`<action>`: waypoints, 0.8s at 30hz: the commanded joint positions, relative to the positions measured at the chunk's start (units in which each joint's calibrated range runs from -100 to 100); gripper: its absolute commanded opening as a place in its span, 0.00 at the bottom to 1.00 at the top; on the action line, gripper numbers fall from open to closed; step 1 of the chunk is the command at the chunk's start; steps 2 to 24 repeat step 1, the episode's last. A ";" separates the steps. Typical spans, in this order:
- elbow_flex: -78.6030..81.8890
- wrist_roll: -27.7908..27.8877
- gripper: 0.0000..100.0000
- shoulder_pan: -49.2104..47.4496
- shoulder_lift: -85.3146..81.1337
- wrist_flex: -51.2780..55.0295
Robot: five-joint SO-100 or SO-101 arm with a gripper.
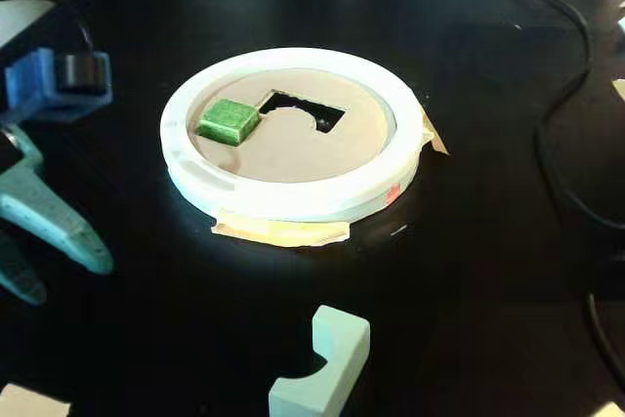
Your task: Pick up the square block and drop it in corresponding square shaped hole
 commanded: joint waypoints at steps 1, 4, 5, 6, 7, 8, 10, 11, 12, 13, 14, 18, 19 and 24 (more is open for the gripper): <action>0.43 0.15 0.91 0.85 -3.02 -1.27; 0.43 0.15 0.91 0.85 -3.02 -1.27; 0.43 0.15 0.91 0.85 -3.02 -1.27; 0.43 0.15 0.91 0.85 -3.02 -1.27; 0.43 0.15 0.91 0.85 -3.02 -1.27; 0.43 0.15 0.91 0.85 -3.02 -1.27; 0.43 0.15 0.91 0.85 -3.02 -1.27; 0.43 0.15 0.91 0.85 -3.02 -1.27; 0.43 0.15 0.91 0.85 -3.02 -1.27; 0.43 0.15 0.91 0.85 -3.02 -1.27; 0.43 0.15 0.91 0.85 -3.02 -1.27; 0.43 0.15 0.91 0.85 -3.02 -1.27; 0.43 0.15 0.91 0.85 -3.02 -1.27; 0.43 0.15 0.91 0.85 -3.02 -1.27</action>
